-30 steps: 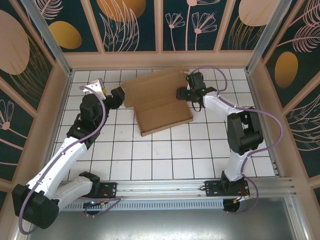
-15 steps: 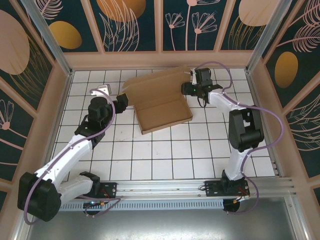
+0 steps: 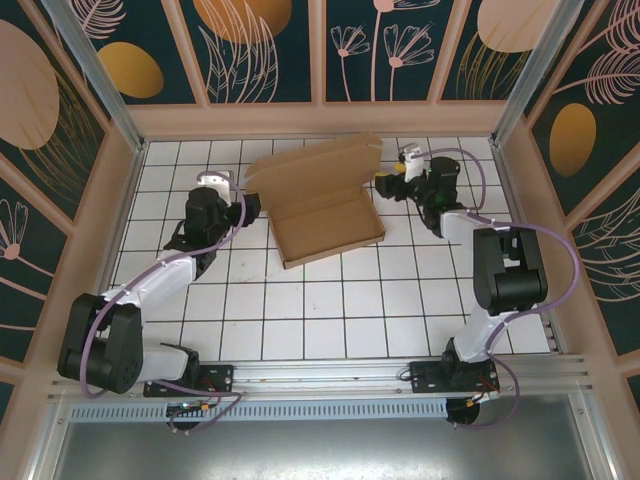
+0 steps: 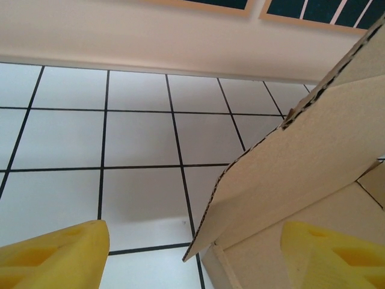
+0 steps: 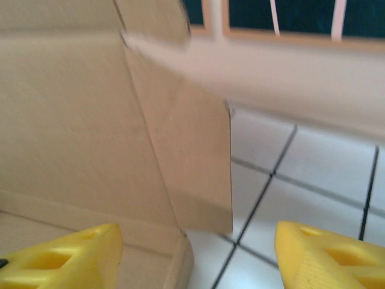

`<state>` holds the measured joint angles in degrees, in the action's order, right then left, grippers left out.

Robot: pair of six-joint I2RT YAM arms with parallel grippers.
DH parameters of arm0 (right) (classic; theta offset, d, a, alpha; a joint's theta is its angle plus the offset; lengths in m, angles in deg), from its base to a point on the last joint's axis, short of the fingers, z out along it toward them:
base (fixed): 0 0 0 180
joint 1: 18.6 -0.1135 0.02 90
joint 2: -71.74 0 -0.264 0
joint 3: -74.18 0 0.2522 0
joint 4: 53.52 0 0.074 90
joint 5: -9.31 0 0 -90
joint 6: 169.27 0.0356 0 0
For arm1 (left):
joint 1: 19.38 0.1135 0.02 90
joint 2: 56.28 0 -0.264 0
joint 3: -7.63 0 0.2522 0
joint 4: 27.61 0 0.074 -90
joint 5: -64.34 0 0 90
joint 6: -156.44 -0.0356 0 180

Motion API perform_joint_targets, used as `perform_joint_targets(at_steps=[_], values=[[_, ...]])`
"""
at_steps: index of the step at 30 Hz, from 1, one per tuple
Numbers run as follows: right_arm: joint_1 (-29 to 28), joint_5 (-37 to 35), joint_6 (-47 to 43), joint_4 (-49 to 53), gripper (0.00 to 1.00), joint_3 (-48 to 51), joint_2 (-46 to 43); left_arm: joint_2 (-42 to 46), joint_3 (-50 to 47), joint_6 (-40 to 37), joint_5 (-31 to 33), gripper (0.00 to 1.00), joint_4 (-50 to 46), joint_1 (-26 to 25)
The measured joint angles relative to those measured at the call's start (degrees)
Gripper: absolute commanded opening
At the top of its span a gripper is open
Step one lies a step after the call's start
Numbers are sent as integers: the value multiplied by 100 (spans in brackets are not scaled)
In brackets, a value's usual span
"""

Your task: Fold the paper box

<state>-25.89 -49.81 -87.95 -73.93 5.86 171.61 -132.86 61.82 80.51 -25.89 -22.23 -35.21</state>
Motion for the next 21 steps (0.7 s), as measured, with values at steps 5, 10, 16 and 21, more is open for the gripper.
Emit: perform_joint_targets(at_steps=[5, 10, 16, 21], values=[[243, 997, -66, -678, 66, -184, 356, -72, -26, -476, -155, 74, 455, 11], [243, 1303, -310, -673, 69, -599, 870, -323, -31, -962, -442, 74, 688, 20], [245, 1453, -501, -632, 72, -1034, 1274, -455, -170, -1408, -1023, 72, 1117, 264], [256, 1569, -649, -590, 71, -1370, 1550, -798, -181, -1598, -1453, 69, 1338, 352]])
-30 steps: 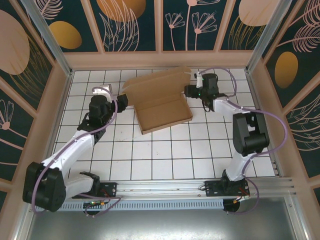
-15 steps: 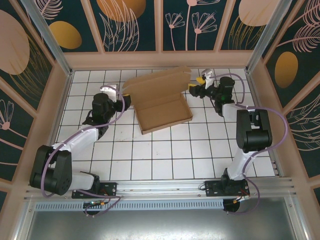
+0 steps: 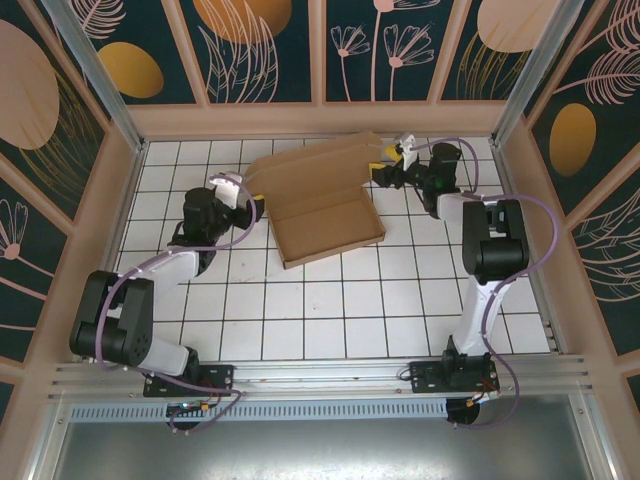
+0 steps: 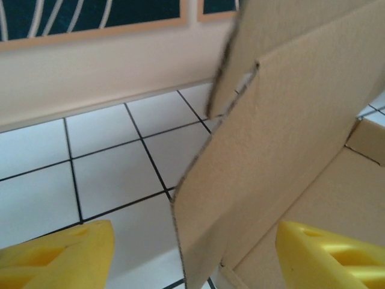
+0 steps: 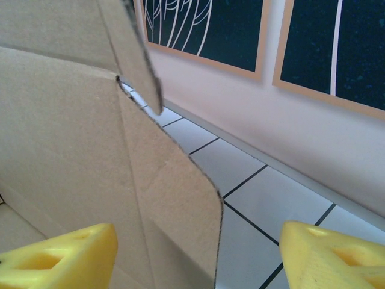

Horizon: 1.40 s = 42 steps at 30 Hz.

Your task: Fold the paper box

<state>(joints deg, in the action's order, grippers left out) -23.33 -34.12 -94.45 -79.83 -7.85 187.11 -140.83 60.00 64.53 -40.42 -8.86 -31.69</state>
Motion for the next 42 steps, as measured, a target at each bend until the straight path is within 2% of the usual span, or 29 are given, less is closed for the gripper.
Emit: perform_joint_targets(at_steps=[8, 14, 19, 22, 27, 29, 34, 38, 42], values=[[66, 374, -249, 94, 63, -385, 420, -337, 31, -223, -286, 56, 120, 0], [133, 802, -221, 140, 53, -651, 603, -448, 74, -304, -330, 39, 160, 0], [136, 1086, -107, 133, 39, -780, 654, -476, 151, -306, -350, 35, 166, 0], [125, 1204, -101, 157, 25, -782, 654, -476, 157, -310, -352, 30, 166, 0], [59, 1204, -146, 201, 5, -750, 647, -485, 181, -328, -396, 15, 162, 7], [15, 1080, -142, 177, 1, -643, 581, -509, 227, -304, -435, 11, 151, 7], [-129, 544, -114, 101, 0, -85, 114, -531, 278, -90, -448, 9, 151, 24], [-365, -157, 42, -50, 0, 485, -326, -544, 278, 245, -319, 8, 153, 57], [-767, -1180, 210, -111, 0, 870, -680, -546, 275, 603, -76, 10, 170, 72]])
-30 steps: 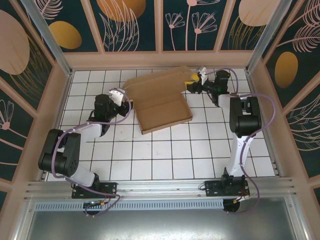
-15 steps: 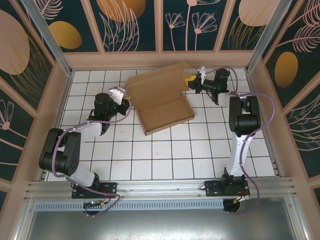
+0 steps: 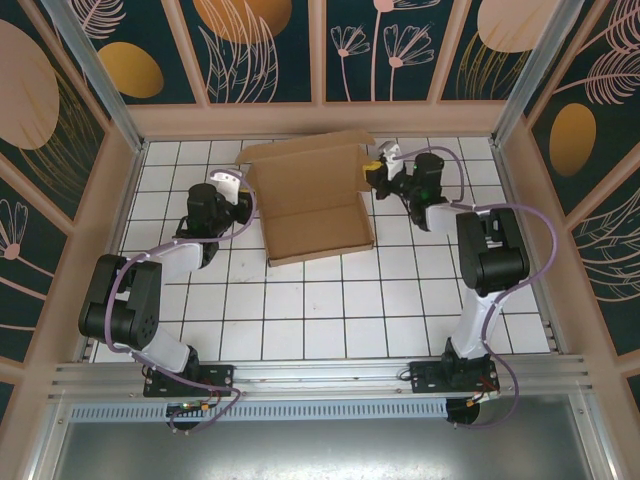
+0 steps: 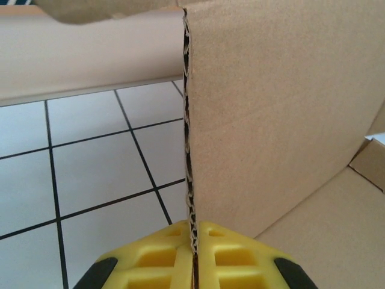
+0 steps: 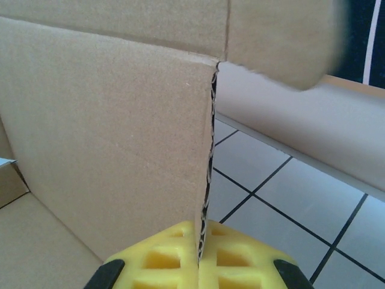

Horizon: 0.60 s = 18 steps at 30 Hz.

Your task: Fold the paper box

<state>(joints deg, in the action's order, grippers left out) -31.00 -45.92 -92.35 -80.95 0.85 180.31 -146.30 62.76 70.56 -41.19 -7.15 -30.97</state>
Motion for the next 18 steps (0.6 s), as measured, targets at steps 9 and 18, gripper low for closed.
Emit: perform_joint_targets(at_steps=[9, 18], values=[[-1021, -2337, 706, -313, 0, 710, -531, -31, -44, 391, 306, 29, 203, -164], [-1453, -3574, 1185, -538, 0, 929, -621, -199, -42, 483, 560, 33, 481, -391]])
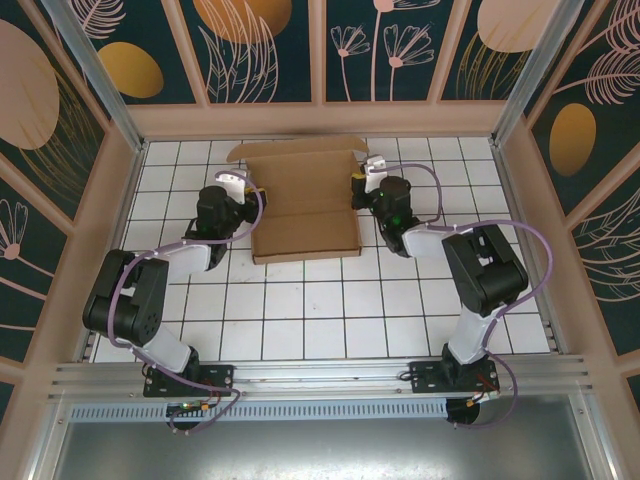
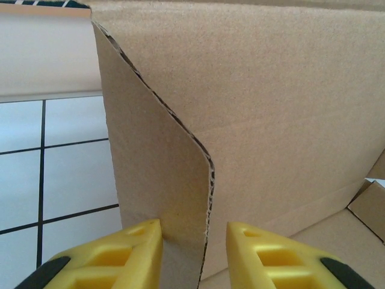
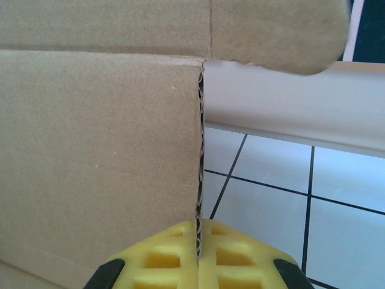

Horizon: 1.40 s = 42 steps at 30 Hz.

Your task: Fold the paper box

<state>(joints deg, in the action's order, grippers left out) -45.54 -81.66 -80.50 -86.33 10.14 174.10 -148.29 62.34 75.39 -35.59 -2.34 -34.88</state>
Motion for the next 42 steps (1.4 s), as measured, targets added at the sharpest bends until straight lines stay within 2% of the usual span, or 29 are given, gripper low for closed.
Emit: perform_joint_targets(at_steps=[9, 14, 20, 25, 29, 33, 36, 42], values=[[-577, -1578, 264, -96, 0, -144, 205, -4, -2, 125, 15, 33, 42, -4], [-769, -2103, 470, -341, 0, -236, 426, -4, -52, 170, 15, 32, 90, -4], [-817, -2208, 627, -413, 0, -448, 654, -4, -122, 208, 15, 32, 151, -4], [-970, -2441, 365, -446, 0, -507, 737, 2, -155, 229, 90, 32, 175, -4], [-1150, -2771, 28, -459, 11, -507, 743, 28, -210, 229, 177, 32, 201, 0], [-1257, -2798, -170, -535, 23, -481, 743, 79, -240, 232, 173, 32, 236, 2], [-1298, -2706, -289, -645, 27, -426, 743, 101, -258, 238, 162, 32, 267, 0], [-1298, -2557, -297, -664, 27, -417, 741, 162, -337, 275, 166, 32, 306, 0]])
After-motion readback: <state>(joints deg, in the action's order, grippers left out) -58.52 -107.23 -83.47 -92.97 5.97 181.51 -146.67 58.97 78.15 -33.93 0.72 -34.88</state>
